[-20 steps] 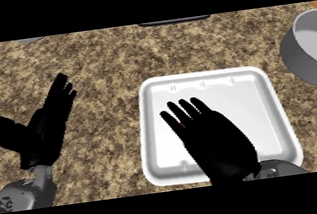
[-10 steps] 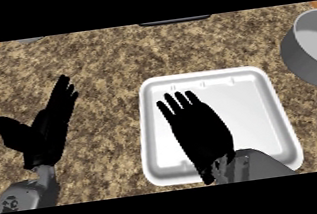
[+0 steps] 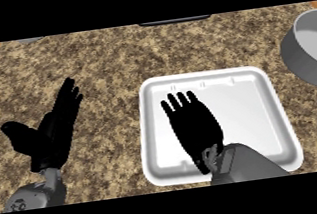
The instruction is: Pick the bell pepper from the tray and place it in the pot
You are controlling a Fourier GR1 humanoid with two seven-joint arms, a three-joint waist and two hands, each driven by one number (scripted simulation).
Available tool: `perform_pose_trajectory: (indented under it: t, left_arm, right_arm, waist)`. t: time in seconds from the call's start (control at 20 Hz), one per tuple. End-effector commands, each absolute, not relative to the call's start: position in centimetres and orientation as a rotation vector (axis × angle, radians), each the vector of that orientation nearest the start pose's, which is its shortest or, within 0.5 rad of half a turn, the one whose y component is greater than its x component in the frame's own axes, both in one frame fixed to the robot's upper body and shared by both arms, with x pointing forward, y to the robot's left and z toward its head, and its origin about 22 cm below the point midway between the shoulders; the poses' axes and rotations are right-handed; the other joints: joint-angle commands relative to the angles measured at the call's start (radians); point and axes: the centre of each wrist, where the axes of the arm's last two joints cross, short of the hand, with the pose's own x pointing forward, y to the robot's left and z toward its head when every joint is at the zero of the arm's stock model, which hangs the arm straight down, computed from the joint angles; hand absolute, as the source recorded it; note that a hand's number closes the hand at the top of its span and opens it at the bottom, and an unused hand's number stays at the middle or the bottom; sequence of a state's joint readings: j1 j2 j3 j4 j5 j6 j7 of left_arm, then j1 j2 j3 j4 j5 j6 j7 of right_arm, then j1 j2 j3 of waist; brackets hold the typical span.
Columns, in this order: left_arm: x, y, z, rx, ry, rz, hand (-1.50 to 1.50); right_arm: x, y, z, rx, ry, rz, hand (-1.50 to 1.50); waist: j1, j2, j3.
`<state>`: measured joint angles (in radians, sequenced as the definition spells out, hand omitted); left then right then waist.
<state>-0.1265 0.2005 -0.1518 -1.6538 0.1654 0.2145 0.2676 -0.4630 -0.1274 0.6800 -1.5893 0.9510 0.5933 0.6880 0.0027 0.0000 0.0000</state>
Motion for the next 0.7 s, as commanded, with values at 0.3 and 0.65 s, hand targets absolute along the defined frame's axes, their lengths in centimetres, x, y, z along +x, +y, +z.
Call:
perform_pose_trajectory:
  t: [0.3, 0.65]
  left_arm:
    - [25.8, 23.1, 5.2, 0.024, -1.468, -0.010, 0.00]
    - [25.3, 22.5, 6.3, 0.021, -1.479, -0.009, 0.00]
  right_arm:
    - [26.8, -5.0, 5.7, -0.889, -0.906, 1.732, -1.50]
    - [27.6, -7.7, 4.8, -0.888, -0.903, 1.734, -1.50]
  waist:
    - [0.002, 0.000, 0.000]
    - [0.000, -0.001, 0.000]
